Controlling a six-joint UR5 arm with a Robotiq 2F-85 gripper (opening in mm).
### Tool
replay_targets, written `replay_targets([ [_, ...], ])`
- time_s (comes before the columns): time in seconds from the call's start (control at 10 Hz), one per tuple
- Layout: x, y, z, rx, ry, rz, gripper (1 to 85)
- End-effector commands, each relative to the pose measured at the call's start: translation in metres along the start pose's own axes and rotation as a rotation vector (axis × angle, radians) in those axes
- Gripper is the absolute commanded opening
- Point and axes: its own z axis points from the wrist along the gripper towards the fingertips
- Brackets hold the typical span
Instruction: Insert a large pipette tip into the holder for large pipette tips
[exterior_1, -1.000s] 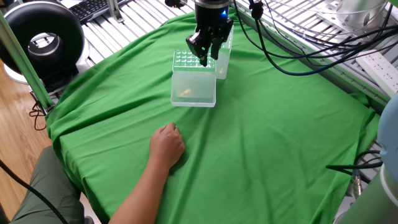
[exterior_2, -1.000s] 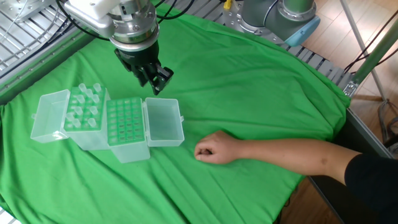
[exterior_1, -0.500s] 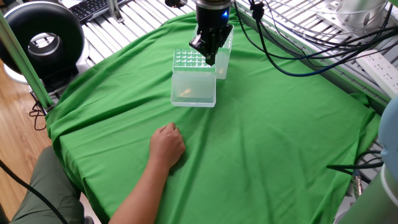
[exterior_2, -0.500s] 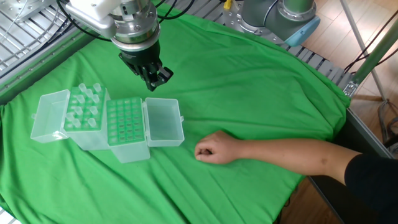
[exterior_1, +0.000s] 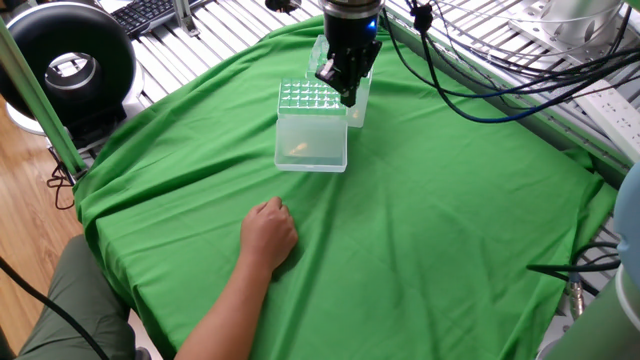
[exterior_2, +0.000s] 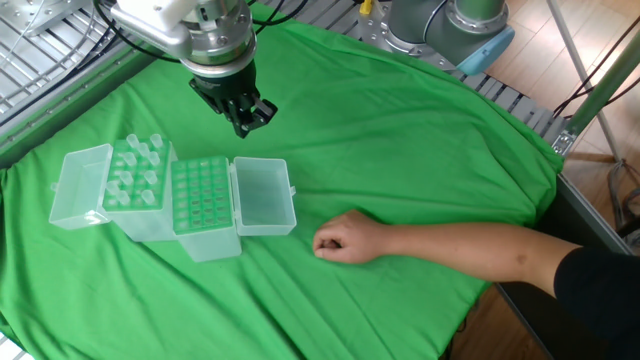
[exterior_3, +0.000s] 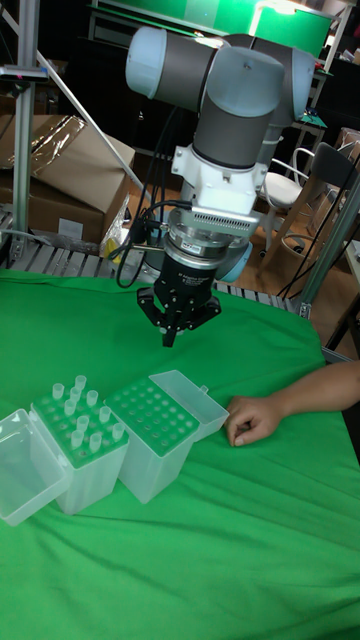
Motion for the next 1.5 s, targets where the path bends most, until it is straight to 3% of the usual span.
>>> replay_targets([
  [0.0,-0.001,0.001,-0.003,-0.006,-0.006,-0.019,1.0],
  [0.2,0.002,-0.009,-0.002,0.031,0.002,-0.050,1.0],
  [0.5,0.001,-0.008,-0.001,0.020,-0.012,-0.074,1.0],
  [0.9,-0.002,-0.020,-0.002,0.066,-0.017,-0.100,1.0],
  [1.0,-0.004,-0.029,-0.004,0.106,-0.018,-0.117,1.0],
  [1.1,-0.004,-0.029,-0.005,0.106,-0.018,-0.108,1.0],
  [1.2,-0.010,-0.027,-0.005,0.103,-0.042,-0.121,1.0],
  [1.3,-0.016,-0.017,-0.004,0.066,-0.066,-0.125,1.0],
  [1.4,-0.019,0.002,-0.004,-0.010,-0.082,-0.080,1.0],
])
